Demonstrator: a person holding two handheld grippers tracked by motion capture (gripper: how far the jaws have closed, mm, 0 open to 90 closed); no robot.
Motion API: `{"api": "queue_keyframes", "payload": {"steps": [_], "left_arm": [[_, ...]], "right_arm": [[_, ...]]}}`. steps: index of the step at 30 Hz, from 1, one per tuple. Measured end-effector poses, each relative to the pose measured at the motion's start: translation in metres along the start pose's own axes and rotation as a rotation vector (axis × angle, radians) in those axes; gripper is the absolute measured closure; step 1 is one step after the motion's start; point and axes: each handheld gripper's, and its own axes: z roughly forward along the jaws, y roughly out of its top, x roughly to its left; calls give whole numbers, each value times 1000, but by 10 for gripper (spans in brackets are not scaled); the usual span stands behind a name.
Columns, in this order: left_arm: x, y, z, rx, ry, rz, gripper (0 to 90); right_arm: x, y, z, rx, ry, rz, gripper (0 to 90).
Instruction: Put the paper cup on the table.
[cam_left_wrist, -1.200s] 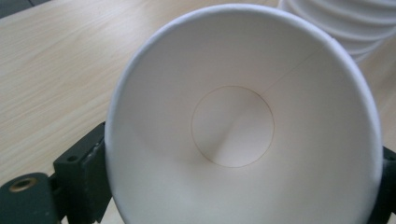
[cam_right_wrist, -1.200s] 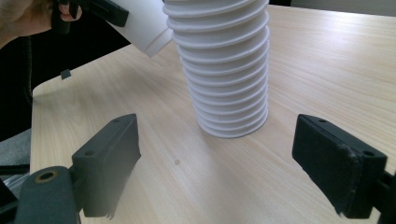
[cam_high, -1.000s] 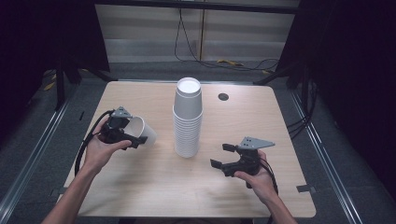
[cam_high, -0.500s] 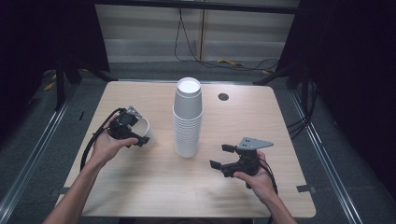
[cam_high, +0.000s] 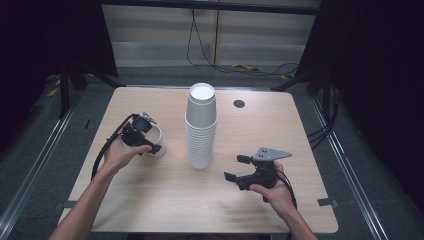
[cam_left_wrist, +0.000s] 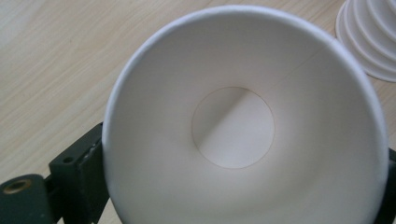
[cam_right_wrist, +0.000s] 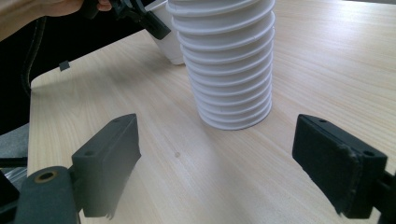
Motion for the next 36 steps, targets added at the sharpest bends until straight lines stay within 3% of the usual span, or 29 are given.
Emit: {"api": "queue_keyframes", "payload": {"steps": [7,13,15,20,22,26,36], "left_arm": [[2,-1,7,-41,0,-14,62],[3,-5,11,-62,-9,-48,81],[6,-7,13,-65,-26,-69,81],[7,-11,16,-59,-47,-64,137],[7,-13,18,-72,-55,-91,138],[6,-15,21,-50,-45,-74,153],[8,-28,24,-61,-43,-73,159]], "right_arm": [[2,0,0,3,3,-1,149],[0,-1,0,4,5,-1,149],[0,-1,1,6,7,1,149],[0,-1,1,5,8,-2,149],[0,-1,1,5,9,-2,149],[0,-1,1,3,11,-6,149],[0,-1,1,3,9,-8,149]]}}
